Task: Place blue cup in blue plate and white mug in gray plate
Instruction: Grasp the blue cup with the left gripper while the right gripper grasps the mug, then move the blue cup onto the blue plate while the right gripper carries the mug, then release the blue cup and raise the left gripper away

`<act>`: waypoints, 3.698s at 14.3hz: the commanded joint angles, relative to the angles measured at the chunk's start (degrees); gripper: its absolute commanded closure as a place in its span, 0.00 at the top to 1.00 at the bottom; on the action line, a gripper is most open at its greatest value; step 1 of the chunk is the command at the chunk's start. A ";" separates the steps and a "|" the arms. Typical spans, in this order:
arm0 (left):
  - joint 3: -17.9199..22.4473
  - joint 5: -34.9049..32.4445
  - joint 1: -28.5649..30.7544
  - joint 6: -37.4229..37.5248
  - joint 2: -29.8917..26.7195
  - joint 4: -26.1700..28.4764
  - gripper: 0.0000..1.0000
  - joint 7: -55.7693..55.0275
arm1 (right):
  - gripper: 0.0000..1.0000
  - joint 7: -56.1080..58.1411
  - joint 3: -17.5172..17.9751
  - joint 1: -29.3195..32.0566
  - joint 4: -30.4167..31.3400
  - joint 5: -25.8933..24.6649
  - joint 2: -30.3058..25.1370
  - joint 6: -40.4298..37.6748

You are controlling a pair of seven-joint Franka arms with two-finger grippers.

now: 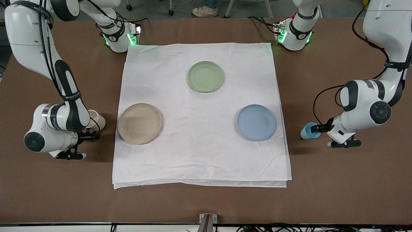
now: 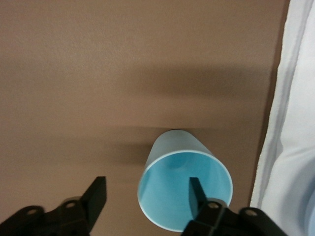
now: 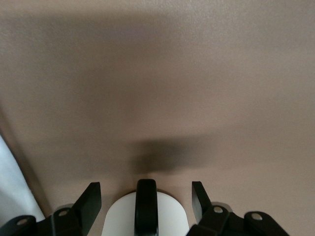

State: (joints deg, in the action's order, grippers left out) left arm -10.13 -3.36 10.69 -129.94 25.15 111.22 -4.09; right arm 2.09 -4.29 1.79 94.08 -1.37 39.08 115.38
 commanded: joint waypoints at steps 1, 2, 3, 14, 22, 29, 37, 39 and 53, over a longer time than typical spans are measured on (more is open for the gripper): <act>0.02 -1.30 0.30 -1.02 -0.37 1.28 0.54 -1.10 | 0.79 1.85 0.77 0.94 3.12 0.05 -2.16 -0.16; 0.02 -1.30 0.21 -1.02 -0.28 1.45 0.47 -1.10 | 0.79 2.04 0.77 0.94 3.39 0.05 -2.16 -0.25; 0.02 -1.30 0.21 -1.10 -0.11 1.46 0.37 -1.10 | 0.79 2.04 0.77 0.94 3.48 0.05 -2.16 -0.60; -4.44 -1.04 -1.02 6.97 -7.56 0.32 0.00 -10.74 | 0.04 1.95 0.95 0.76 3.30 0.14 -2.16 -1.74; -15.36 -0.86 -7.16 2.95 -4.16 -0.04 0.00 -32.81 | 0.02 7.75 6.21 0.15 -5.31 1.71 -4.00 -15.00; -15.27 -1.30 -10.16 1.27 -1.08 1.19 0.01 -34.50 | 0.02 -5.85 7.62 -11.01 -5.40 2.60 -5.15 -14.75; -15.44 -2.18 -9.73 0.56 -1.59 1.90 0.79 -33.97 | 0.02 -11.15 7.45 -14.45 -3.90 2.51 -4.19 -8.25; -15.44 -2.18 -9.46 3.27 -4.48 1.37 1.00 -33.71 | 0.02 -11.15 7.45 -14.53 -3.55 2.51 -3.05 -6.41; -14.57 4.24 8.28 38.97 -25.24 -22.95 1.00 -3.75 | 1.00 -22.13 7.36 -16.03 -3.72 1.55 -5.22 -7.08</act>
State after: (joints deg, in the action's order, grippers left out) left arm -24.67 -0.08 17.93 -94.19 -1.33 94.47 -10.14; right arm -16.65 2.91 -13.73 90.49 0.92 38.07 111.72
